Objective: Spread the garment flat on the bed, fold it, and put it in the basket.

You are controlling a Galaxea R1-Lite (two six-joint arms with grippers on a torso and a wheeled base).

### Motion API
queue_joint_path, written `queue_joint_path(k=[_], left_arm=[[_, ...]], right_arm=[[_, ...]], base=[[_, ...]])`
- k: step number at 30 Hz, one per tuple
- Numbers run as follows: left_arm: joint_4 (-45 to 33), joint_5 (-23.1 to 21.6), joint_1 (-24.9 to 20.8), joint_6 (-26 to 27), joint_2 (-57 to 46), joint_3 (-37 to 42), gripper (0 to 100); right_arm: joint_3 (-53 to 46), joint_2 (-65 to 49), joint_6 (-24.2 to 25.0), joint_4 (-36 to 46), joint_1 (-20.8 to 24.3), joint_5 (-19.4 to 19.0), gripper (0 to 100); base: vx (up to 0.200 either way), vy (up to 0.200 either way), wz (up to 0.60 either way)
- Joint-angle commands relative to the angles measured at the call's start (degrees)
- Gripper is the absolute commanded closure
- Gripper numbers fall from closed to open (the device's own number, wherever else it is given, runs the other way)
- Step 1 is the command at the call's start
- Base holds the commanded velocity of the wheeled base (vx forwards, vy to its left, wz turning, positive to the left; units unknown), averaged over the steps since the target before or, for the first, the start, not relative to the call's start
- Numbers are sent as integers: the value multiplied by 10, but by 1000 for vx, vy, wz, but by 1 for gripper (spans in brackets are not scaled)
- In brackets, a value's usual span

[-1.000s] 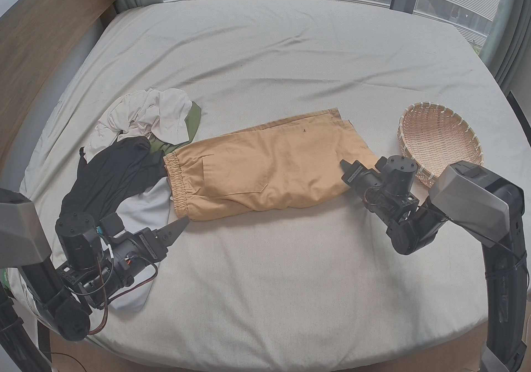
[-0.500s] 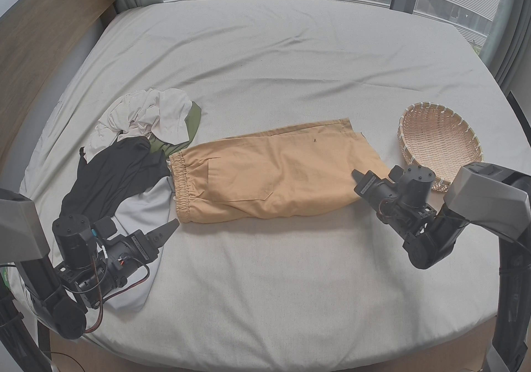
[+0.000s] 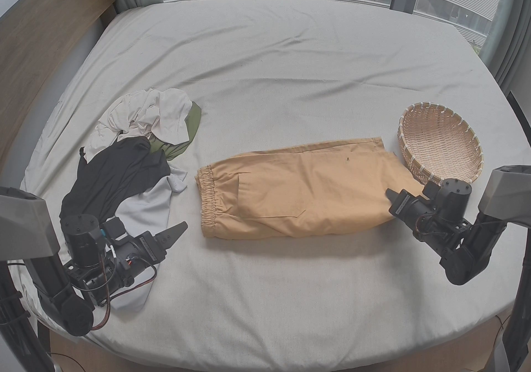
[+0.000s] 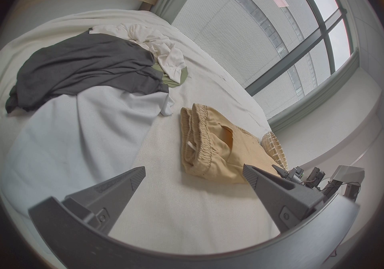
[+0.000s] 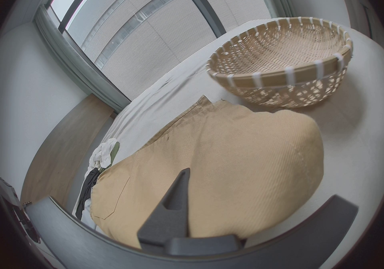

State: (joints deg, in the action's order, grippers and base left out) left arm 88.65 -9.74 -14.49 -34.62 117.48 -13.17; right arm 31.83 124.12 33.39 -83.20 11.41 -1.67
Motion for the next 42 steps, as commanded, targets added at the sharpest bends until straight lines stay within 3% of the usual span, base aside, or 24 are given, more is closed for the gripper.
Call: queue_joint_path(k=[1,3,4,23,42], left_arm=[[0,-1,-15,-1,41,-27,0],[0,-2,-25,-2,53,-38,0],[0,-2,-30,-2,59,-44,0],[0,1,-59,-7,166,-165,0],[0,1,-62,-28,200,-266,0]], right_arm=[[-26,-15,-3,-10,-11,-8,100],[-31,-13,-3,-14,-10,-11,100],[-34,-12,-2,-17,-9,-11,0],[-177,-136,2,-51,-12,-14,0],[-132,-186,0,-50,2,-40,0]], base=[[0,0,0],[0,0,0],[0,0,0],[0,0,0],[0,0,0]])
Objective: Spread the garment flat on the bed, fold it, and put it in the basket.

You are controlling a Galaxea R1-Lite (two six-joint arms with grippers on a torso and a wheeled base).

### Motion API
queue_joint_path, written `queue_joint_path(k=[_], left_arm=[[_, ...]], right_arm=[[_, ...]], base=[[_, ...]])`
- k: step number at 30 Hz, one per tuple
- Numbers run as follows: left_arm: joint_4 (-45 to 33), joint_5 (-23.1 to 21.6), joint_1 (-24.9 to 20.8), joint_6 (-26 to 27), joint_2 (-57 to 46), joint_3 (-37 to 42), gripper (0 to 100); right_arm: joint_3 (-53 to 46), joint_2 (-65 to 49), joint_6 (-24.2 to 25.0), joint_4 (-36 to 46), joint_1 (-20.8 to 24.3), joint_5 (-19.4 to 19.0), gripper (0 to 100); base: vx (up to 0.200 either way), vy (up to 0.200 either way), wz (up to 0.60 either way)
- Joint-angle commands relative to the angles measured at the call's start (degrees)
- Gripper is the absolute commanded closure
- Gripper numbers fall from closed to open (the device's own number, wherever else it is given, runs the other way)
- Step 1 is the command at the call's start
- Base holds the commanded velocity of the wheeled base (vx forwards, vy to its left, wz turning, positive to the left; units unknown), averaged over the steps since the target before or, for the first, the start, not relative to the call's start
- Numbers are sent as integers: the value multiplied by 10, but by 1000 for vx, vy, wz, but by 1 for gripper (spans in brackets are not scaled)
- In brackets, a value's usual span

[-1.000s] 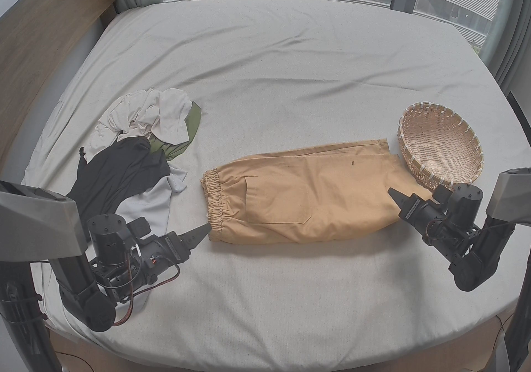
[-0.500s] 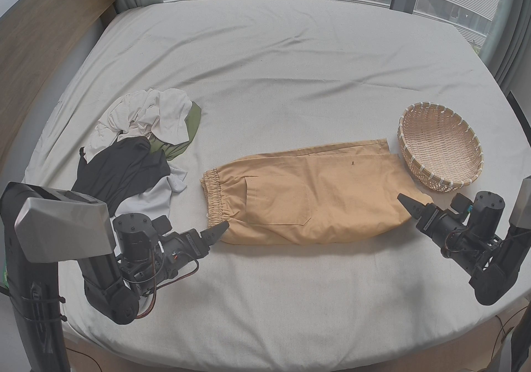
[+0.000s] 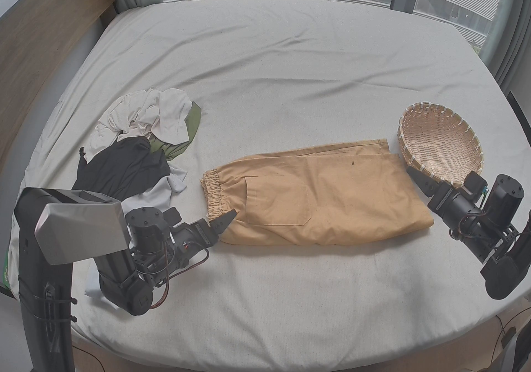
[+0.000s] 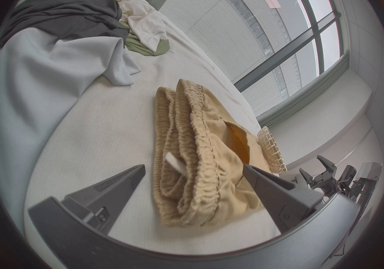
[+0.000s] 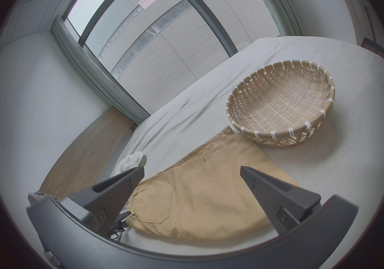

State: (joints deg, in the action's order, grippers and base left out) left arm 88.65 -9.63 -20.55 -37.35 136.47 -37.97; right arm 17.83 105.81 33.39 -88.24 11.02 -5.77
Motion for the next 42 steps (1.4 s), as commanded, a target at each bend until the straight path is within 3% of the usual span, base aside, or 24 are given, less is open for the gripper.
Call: queue_joint_path(k=[1,9,10,18,30,42], left_arm=[[-1,1,-2,-1,13,-26,0],[-1,1,-6,-2,37,-54,0],[-1,1,-6,-2,42,-61,100],[-1,3,0,-21,32,-69,100],[-10,-15,38,-42,-173,128,100],[-15,-21,82,-35,-228,204,100]], right_arm=[[8,-3,0,0,8,1,0],[8,-4,1,-1,13,0,0],[8,-4,2,-1,13,0,0],[6,-3,4,0,13,0,0],[7,2,4,0,12,0,0],[8,4,4,0,14,0,0]], base=[[0,0,0],[0,0,0],[0,0,0],[0,0,0],[0,0,0],[0,0,0]])
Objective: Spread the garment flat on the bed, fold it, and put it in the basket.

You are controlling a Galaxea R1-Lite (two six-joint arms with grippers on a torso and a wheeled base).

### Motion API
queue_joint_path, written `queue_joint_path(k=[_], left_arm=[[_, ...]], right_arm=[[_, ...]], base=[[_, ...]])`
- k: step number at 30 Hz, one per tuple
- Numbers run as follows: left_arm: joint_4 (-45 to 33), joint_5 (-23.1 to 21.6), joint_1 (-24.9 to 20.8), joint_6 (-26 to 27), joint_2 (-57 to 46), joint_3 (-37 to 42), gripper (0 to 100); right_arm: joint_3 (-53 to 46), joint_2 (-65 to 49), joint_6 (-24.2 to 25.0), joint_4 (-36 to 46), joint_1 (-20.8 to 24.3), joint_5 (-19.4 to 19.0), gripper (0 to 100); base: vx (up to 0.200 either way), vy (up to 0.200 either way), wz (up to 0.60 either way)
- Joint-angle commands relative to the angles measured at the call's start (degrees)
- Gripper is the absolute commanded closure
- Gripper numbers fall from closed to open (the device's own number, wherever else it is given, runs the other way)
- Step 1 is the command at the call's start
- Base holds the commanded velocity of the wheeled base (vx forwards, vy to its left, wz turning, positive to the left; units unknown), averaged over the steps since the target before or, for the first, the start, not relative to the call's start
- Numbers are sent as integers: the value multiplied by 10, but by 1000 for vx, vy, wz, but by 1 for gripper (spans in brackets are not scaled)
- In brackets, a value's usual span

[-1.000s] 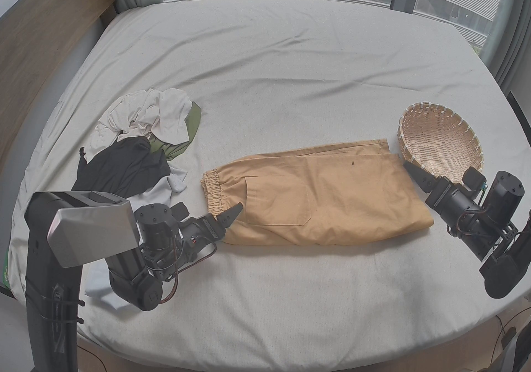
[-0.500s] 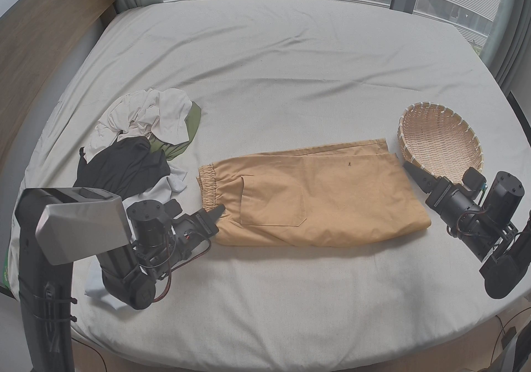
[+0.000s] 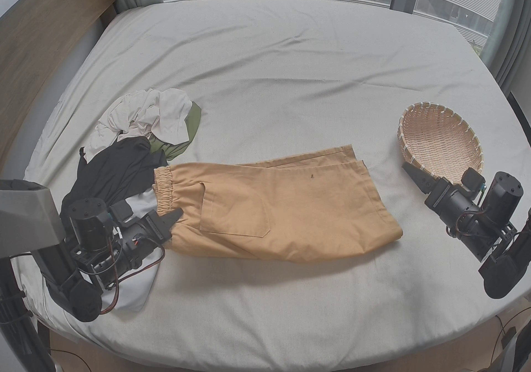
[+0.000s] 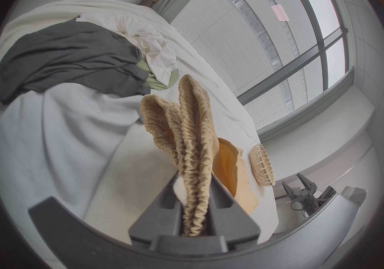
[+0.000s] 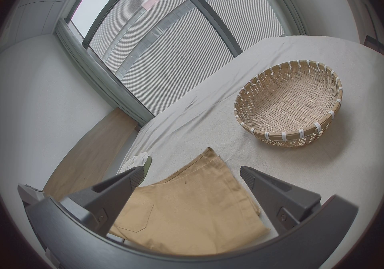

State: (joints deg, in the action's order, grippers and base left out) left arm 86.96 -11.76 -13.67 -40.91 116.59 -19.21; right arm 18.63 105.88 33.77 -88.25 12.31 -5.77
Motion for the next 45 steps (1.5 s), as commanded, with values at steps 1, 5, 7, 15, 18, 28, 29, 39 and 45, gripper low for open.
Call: queue_joint_path(k=[1,5,7,15,18,28,29,39,45], left_arm=[[3,0,16,0,-29,18,100],[11,0,23,0,-30,31,100],[13,-1,22,0,-37,35,100],[13,-23,-22,-2,-58,-5,100],[8,-32,-35,-3,-66,-14,100],[8,-28,-137,-2,-59,-97,100],[7,-28,-145,-1,-51,-111,100],[8,-28,-210,-1,49,-209,100],[8,-28,-235,0,109,-263,100]], right_arm=[[0,3,0,-1,1,0,0],[1,3,0,0,1,0,0],[1,3,-2,0,2,0,0],[0,5,2,0,21,1,0],[1,7,2,0,22,1,0],[16,6,2,0,36,7,0],[16,6,2,0,39,8,0],[21,6,3,-1,40,8,0],[19,6,20,-1,36,8,0]], base=[[0,0,0],[0,0,0],[0,0,0],[0,0,0],[0,0,0],[0,0,0],[0,0,0],[0,0,0],[0,0,0]])
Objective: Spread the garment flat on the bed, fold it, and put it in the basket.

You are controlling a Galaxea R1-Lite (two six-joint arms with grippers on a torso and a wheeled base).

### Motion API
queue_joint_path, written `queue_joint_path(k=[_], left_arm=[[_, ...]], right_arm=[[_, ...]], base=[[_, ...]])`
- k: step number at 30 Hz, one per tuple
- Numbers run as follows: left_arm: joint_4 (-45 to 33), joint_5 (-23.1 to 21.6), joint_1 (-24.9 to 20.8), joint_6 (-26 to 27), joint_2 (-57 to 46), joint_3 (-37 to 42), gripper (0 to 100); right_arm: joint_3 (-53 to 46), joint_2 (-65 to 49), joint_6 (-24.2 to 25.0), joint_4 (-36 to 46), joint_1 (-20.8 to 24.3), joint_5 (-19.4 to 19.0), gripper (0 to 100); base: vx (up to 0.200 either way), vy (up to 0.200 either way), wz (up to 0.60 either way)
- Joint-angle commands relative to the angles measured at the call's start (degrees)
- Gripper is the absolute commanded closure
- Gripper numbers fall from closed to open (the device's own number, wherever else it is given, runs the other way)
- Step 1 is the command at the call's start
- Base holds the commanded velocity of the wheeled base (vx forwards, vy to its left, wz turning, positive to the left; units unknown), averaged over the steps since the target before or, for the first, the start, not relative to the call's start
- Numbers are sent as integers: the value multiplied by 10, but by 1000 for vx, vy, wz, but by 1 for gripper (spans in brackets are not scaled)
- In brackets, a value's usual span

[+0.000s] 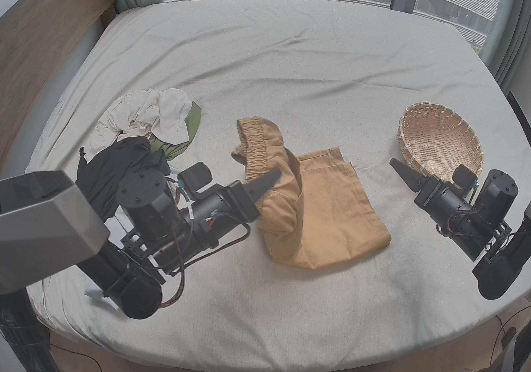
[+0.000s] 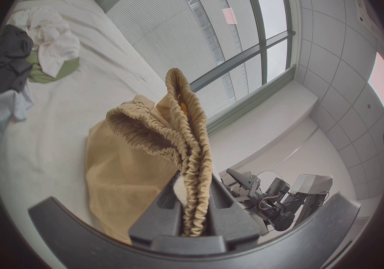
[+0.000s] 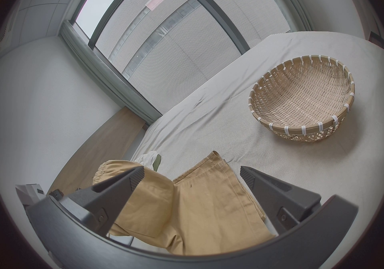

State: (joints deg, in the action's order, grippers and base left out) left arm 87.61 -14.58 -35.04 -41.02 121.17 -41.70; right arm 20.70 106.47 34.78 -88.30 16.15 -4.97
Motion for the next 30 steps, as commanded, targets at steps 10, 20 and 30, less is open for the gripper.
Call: queue_joint_path(k=[10,20,30], left_arm=[[-7,-5,-39,1,107,-98,100],[-34,-17,-42,1,115,-121,100],[-57,-13,-63,19,117,-119,0]], right_arm=[[-5,1,17,0,-10,1,0],[-5,1,17,0,-9,1,0],[-9,2,17,0,-13,1,0]], base=[[0,0,0],[0,0,0],[0,0,0]])
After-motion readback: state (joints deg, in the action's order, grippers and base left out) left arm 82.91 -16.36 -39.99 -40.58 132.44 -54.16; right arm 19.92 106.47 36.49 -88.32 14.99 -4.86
